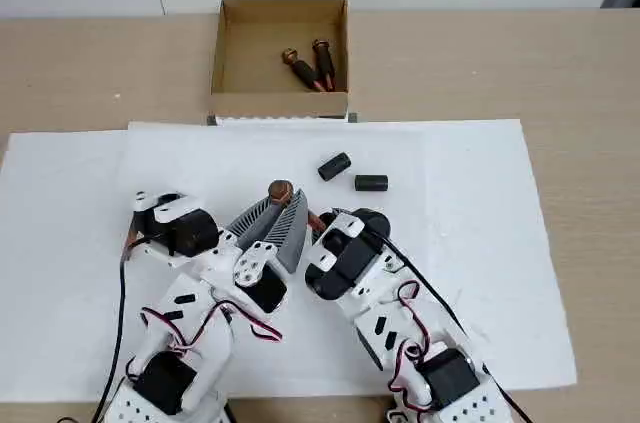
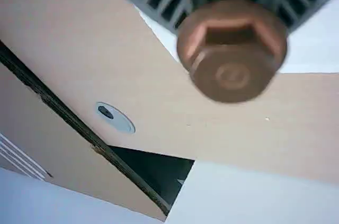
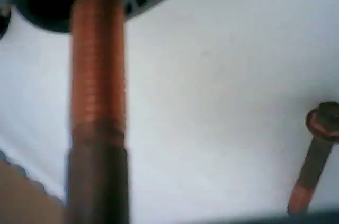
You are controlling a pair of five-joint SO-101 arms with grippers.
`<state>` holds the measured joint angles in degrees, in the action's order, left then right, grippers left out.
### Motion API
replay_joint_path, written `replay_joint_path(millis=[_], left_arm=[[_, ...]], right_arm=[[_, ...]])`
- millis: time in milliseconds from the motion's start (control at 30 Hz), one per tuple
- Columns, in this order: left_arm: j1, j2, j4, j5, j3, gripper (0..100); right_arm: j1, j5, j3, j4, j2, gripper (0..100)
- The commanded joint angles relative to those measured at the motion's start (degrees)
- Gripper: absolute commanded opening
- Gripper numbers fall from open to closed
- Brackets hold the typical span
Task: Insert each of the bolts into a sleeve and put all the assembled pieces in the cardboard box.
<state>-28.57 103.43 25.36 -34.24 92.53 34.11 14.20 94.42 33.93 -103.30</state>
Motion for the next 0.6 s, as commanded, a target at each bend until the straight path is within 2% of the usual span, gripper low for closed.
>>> replay_joint_path(millis=[0, 567], left_arm=[[-0.3, 0.6, -0.2, 0.4, -0.2, 0], [1.1, 0.7, -3.1, 0.4, 3.0, 0]], right_arm=[[1.3, 0.6, -1.4, -1.9, -0.7, 0.2], [1.5, 0.8, -1.3, -2.0, -0.7, 0.2]])
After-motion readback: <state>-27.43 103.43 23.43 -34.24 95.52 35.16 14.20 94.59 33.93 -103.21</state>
